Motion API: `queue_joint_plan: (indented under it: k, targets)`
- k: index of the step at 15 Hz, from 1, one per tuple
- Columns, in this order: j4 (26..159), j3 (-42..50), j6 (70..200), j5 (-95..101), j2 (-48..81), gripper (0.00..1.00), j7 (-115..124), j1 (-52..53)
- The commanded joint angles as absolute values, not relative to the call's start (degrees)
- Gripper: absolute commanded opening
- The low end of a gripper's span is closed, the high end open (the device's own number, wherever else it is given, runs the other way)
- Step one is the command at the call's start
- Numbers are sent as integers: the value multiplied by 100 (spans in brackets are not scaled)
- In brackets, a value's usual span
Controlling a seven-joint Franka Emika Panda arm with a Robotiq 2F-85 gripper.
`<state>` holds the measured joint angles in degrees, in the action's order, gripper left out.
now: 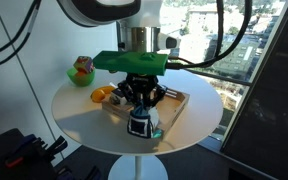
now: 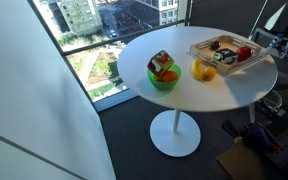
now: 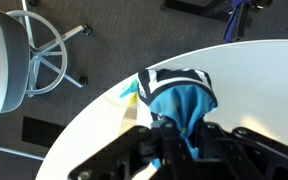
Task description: Put the blue block onto the tray
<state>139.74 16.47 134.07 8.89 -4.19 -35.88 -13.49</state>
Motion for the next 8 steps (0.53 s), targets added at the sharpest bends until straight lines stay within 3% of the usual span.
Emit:
queue_joint_plan:
  k: [1,8]
  targets:
    - [13591,1575,13187,834,-376,7,-3305,-1340]
    - [12830,1452,13118,646,171,7,-2897,-1273]
